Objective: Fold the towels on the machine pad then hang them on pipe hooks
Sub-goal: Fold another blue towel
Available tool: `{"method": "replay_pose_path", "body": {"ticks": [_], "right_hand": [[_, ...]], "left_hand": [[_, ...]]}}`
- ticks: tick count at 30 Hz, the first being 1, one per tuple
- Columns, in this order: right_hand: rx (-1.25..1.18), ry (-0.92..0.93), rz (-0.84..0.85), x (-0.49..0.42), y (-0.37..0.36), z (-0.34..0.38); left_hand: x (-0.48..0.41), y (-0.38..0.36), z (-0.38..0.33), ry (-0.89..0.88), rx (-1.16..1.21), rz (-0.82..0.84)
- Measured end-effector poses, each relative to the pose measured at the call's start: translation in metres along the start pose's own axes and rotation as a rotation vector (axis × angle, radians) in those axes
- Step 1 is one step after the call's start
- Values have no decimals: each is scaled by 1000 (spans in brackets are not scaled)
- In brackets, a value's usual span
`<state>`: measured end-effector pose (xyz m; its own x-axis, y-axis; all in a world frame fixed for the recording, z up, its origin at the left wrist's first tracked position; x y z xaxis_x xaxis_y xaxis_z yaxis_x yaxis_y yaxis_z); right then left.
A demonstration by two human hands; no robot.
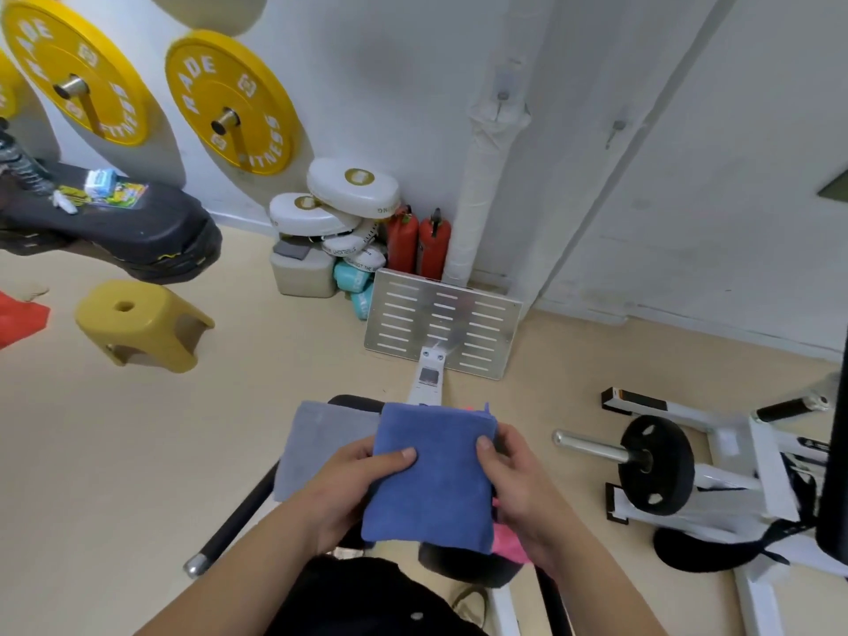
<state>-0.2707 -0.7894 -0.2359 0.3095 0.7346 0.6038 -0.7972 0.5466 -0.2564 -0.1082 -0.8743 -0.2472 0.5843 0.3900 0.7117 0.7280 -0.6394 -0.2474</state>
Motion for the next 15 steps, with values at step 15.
{"method": "replay_pose_path", "body": {"ticks": [15], "right_hand": [[409, -142, -81, -111, -107, -78]], "left_hand": [[-29, 195, 2, -28, -361, -425]]}}
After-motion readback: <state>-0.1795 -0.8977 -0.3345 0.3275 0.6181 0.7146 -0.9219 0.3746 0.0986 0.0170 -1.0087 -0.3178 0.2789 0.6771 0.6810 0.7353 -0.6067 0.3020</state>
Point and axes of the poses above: each hand's wrist, its own x-axis away from the middle knuckle, its own y-axis out of the back of the hand, z = x × y, the point moved 9 cm from there along -x, towards the middle knuckle, and after that the axes turned 7 degrees about -x, right-handed, at the moved point
